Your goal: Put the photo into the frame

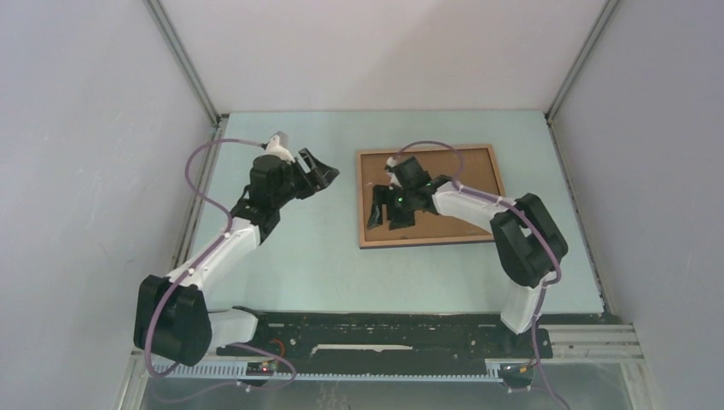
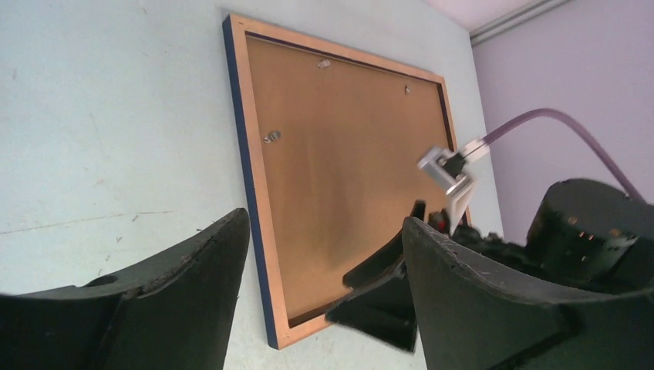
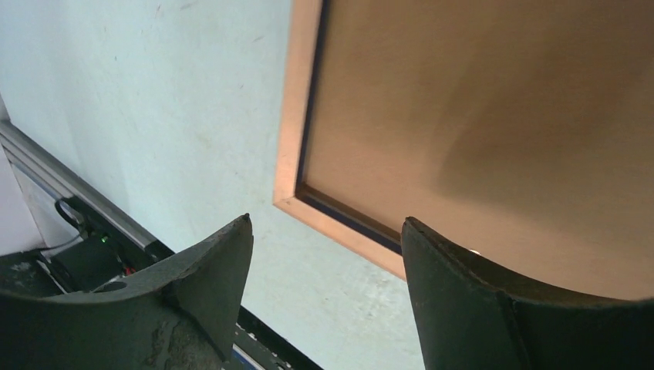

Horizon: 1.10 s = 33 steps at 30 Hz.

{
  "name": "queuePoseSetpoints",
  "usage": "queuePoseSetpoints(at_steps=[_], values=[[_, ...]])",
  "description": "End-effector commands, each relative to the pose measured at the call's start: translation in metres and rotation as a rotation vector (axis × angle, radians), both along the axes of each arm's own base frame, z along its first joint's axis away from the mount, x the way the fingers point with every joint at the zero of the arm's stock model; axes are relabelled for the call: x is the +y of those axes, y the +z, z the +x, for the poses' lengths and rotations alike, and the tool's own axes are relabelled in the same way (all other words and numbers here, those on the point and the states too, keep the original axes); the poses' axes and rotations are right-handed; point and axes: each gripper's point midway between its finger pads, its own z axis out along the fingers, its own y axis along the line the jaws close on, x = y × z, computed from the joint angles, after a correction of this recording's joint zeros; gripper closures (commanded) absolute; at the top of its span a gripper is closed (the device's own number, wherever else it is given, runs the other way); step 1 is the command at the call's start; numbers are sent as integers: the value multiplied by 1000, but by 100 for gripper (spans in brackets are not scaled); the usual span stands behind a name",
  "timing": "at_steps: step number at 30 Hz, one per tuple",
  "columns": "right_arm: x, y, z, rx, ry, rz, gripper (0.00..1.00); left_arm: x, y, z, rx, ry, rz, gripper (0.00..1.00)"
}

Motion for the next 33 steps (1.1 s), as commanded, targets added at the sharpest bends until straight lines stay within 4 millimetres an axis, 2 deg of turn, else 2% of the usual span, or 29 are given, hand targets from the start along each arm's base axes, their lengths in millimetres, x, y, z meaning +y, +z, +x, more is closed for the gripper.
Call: queuePoseSetpoints(at_steps=[1, 8, 19, 22, 26, 29, 30, 33], values=[[23, 0, -13, 8, 52, -17, 22, 11, 8, 2, -67, 12, 2, 21], [33, -16, -39, 51, 130, -52, 23, 21, 4, 10, -46, 30, -23, 18], [53, -20, -82, 101, 231, -33, 24, 27, 4, 16, -43, 39, 7, 16], [50, -20, -97, 122, 245, -25, 24, 25, 4, 16, -20, 48, -26, 16], [46, -12, -117, 131, 251, 24, 24, 11, 0, 18, 62, 27, -128, 16], [50, 11, -106, 64, 208, 80, 23, 4, -14, 32, 156, 32, -149, 17], [51, 19, -97, 24, 175, 95, 21, 2, -26, 38, 212, 37, -147, 18], [49, 44, -56, -85, 6, 150, 19, -9, -45, 53, 311, 14, -168, 21]])
